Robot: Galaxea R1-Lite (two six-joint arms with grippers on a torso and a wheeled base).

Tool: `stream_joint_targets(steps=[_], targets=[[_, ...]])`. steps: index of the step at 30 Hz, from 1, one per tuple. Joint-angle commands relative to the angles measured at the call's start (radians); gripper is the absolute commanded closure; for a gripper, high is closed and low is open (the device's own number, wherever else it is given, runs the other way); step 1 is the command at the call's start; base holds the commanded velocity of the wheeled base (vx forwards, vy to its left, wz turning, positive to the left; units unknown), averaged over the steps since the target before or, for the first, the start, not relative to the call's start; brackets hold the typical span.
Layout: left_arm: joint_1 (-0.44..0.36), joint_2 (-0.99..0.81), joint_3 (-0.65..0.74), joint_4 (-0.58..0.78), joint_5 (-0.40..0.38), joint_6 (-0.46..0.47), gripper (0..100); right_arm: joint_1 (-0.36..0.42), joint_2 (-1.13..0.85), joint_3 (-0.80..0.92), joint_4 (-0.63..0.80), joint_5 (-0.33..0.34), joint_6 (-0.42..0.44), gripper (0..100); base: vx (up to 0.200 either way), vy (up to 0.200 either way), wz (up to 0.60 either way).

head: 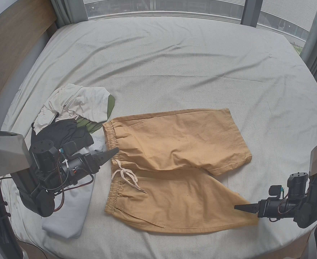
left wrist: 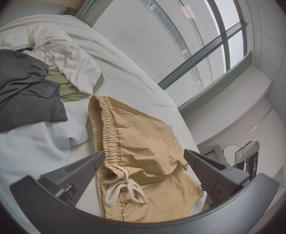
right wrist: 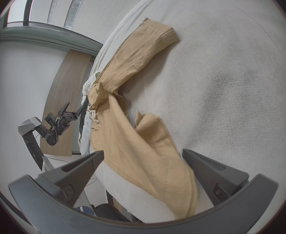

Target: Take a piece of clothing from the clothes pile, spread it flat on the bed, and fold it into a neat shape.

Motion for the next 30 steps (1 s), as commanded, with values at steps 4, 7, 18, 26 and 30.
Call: stream_joint_targets(steps=[4,7,18,26,30], targets=[[0.000,0.010,-0.003,-0.001,0.000,-0.002,0,0.124,-0.150,0.018,-0.013,0.004,0.187,0,0.000,0.000,0.00],[0.000,0.010,-0.003,-0.001,0.000,-0.002,0,0.166,-0.207,0.018,-0.024,0.010,0.256,0,0.000,0.000,0.00],[-0.001,0.015,-0.003,-0.001,0.000,0.000,0,0.259,-0.254,0.005,-0.038,0.002,0.287,0,0.000,0.000,0.00],[-0.004,0.016,-0.004,-0.001,0.000,0.000,0,0.342,-0.219,-0.008,-0.038,-0.004,0.330,0,0.000,0.000,0.00],[-0.004,0.016,-0.004,-0.001,0.000,0.000,0,0.373,-0.162,-0.031,-0.039,-0.026,0.332,0,0.000,0.000,0.00]])
